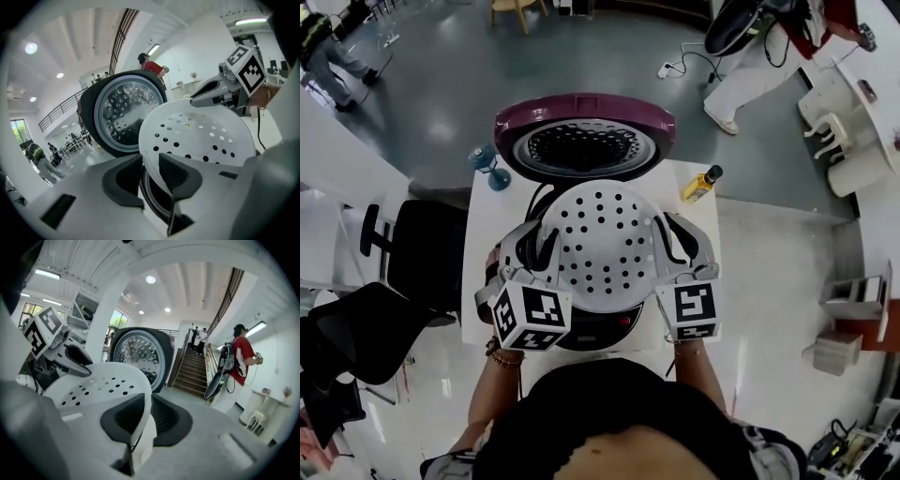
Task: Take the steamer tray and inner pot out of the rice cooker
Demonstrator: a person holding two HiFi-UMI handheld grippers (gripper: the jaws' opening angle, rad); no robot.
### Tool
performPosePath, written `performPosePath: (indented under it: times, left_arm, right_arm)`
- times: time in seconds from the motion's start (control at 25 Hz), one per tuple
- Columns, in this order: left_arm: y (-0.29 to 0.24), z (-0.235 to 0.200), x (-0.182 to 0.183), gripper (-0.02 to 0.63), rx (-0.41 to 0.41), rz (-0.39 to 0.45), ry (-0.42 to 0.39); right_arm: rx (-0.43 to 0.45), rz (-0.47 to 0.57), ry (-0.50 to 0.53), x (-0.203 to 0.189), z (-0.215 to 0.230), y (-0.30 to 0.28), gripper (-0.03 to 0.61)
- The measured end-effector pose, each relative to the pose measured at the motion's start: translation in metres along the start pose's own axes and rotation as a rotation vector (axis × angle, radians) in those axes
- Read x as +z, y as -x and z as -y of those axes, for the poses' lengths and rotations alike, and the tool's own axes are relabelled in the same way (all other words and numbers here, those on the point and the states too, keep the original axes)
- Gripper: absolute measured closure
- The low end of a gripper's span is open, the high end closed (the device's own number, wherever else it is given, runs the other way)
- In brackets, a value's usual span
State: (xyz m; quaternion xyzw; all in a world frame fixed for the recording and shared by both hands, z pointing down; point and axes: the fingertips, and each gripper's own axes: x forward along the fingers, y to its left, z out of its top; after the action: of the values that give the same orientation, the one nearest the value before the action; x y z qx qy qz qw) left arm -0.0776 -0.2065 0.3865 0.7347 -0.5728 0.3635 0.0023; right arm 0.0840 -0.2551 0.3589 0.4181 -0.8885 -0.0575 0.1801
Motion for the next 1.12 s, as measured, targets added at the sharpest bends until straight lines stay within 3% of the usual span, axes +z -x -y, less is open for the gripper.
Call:
performPosePath:
  times: [0.16,0.32,0.48,0.68,0.8,0.92,1.0,1.12]
  left_arm:
    - [0.004,0.02,0.031,0.512,-0.082,0.091,0.024]
    - [-0.001,0.056,0.062,0.522,-0.233,0.173,0.054]
    - [-0.01,0.093,0.087,0.522,-0.327,0.214,-0.019]
    - [-0.02,0.138,0.099,0.531,-0.486,0.207,-0.064]
    - [-0.023,0.167,0.111,0.534,-0.557,0.207,-0.167]
    - [-0.03,0.2,0.127,0.527,-0.586,0.201,-0.349]
    - [-0.038,0.225,0.134,0.518,-0.608,0.177,-0.471]
    - [-0.053,0.262,0.126,0.515,-0.675,0.102,-0.575]
  right_arm:
    - [-0.073,0.019,-0.152,-0.007,0.029,0.036,0.54]
    - [-0.144,0.041,-0.197,-0.018,0.063,0.073,0.543]
    - [-0.177,0.065,-0.29,-0.035,0.087,0.113,0.548]
    - [-0.196,0.047,-0.454,-0.072,0.099,0.152,0.551]
    - [-0.236,0.042,-0.582,-0.101,0.108,0.176,0.551]
    - [-0.294,0.049,-0.668,-0.125,0.12,0.202,0.551]
    - [-0.344,0.042,-0.71,-0.142,0.126,0.219,0.551]
    - [-0.403,0.009,-0.804,-0.179,0.123,0.238,0.551]
